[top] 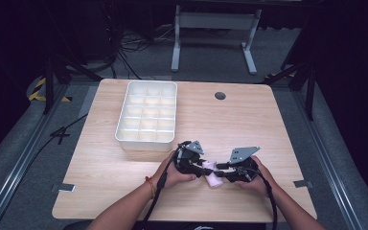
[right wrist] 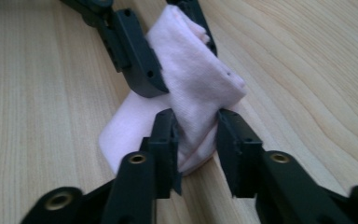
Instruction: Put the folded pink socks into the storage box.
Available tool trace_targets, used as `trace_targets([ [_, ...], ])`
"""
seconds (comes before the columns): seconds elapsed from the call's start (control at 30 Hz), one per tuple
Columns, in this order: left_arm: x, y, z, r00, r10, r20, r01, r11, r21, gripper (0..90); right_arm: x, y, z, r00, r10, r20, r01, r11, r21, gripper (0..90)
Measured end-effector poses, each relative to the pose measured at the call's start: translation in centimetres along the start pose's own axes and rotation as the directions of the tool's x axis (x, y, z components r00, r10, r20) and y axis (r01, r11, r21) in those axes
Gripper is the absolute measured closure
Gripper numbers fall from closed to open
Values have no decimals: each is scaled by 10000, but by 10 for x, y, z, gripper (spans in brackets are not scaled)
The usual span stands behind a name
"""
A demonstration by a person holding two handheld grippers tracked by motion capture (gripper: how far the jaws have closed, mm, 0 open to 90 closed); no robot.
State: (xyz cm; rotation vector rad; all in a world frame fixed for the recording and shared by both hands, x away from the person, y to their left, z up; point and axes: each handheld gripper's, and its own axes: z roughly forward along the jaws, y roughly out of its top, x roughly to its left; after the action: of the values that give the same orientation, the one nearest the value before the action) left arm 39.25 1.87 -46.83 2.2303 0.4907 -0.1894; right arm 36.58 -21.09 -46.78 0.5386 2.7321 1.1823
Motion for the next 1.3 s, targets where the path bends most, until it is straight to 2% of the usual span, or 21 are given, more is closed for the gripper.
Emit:
trace_targets([
  [0.07,4,0,1,9994,-354,-29,354,9993,103,527,2,0,1,9999,-138,-5,138,9999,-43,762],
  [0.23,8,1,5,9957,-888,263,886,9960,76,519,4,1,1,9989,-458,35,458,9990,-6,780],
  [0.47,5,2,3,9986,-511,117,509,9985,188,641,7,1,1,9950,-956,286,958,9954,-36,779],
  [0.6,0,3,1,9997,-78,-240,80,9999,98,662,9,1,0,9931,-1005,601,1014,9948,-127,692],
  [0.63,-2,4,-1,9988,202,-446,-203,9998,-20,666,8,1,-1,9947,-853,579,867,9960,-218,635],
  [0.73,-4,5,-8,9969,443,-644,-457,9988,-200,669,7,2,-2,9964,-649,550,666,9973,-303,555],
  [0.8,-5,6,-16,9943,647,-848,-675,9973,-305,671,6,2,-3,9969,-582,520,599,9977,-319,503],
  [0.83,-6,8,-22,9909,858,-1038,-904,9951,-398,672,6,2,-3,9975,-536,465,551,9979,-327,489],
  [0.9,-7,8,-25,9895,902,-1129,-957,9944,-442,672,5,2,-4,9979,-489,424,503,9982,-336,479],
  [0.93,-8,9,-33,9851,1063,-1353,-1137,9923,-482,673,4,2,-5,9981,-466,414,476,9986,-241,445],
  [1.0,-8,9,-37,9840,1070,-1427,-1164,9914,-594,673,4,2,-7,9983,-421,415,428,9990,-163,432],
  [1.03,-8,9,-46,9814,1111,-1568,-1243,9893,-769,674,3,2,-8,9986,-381,365,387,9991,-184,404],
  [1.07,-8,9,-46,9814,1111,-1568,-1243,9893,-769,674,2,2,-9,9987,-359,374,365,9992,-154,391],
  [1.17,-7,7,-61,9748,1195,-1886,-1390,9858,-941,674,1,1,-12,9993,-234,305,237,9997,-107,364],
  [1.27,-7,5,-67,9721,1209,-2010,-1424,9851,-961,674,1,-1,-13,9993,-164,331,167,9998,-79,354],
  [1.3,-7,3,-69,9688,1287,-2117,-1514,9839,-945,674,1,-3,-15,9989,-195,419,198,9998,-67,344],
])
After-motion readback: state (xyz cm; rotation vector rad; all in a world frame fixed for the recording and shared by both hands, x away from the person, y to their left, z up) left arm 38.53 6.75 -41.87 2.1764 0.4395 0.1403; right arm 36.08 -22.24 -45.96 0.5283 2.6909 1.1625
